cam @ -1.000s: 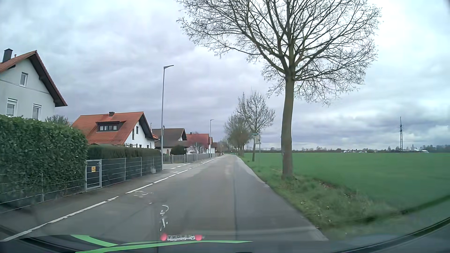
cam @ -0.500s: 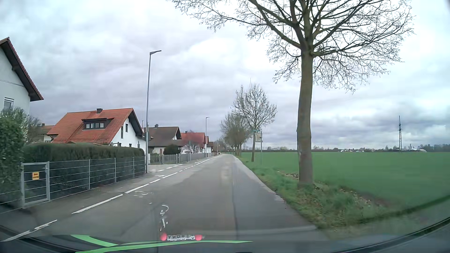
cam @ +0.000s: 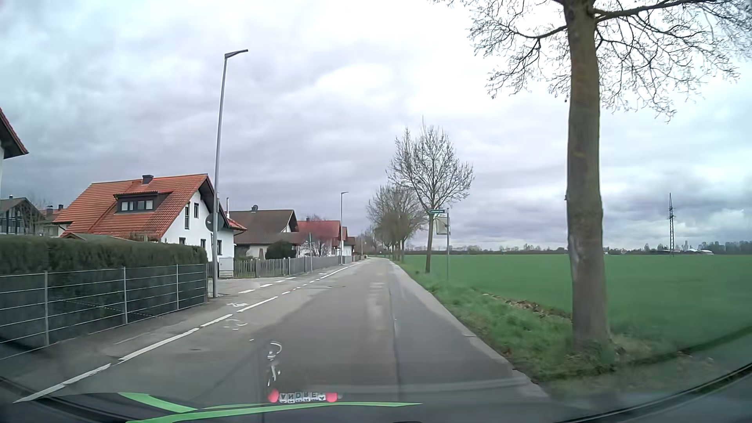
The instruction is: Follow the waypoints while adhering to traffic rules and regulations
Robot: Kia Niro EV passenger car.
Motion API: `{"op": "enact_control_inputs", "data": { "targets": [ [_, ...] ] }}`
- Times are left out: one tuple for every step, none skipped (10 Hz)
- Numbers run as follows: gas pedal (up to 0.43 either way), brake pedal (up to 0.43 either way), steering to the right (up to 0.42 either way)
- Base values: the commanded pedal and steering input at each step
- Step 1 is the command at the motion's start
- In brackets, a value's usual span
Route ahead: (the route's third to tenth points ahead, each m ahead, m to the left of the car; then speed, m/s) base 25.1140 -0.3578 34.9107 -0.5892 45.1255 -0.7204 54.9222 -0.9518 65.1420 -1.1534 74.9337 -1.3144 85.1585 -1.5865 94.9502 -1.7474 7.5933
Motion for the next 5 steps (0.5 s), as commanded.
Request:
{"op": "enact_control_inputs", "data": {
  "targets": [
    [0.189, 0.000, 0.003],
    [0.189, 0.000, 0.003],
    [0.189, 0.000, 0.003],
    [0.189, 0.000, 0.003],
    [0.189, 0.000, 0.003]
  ]
}}
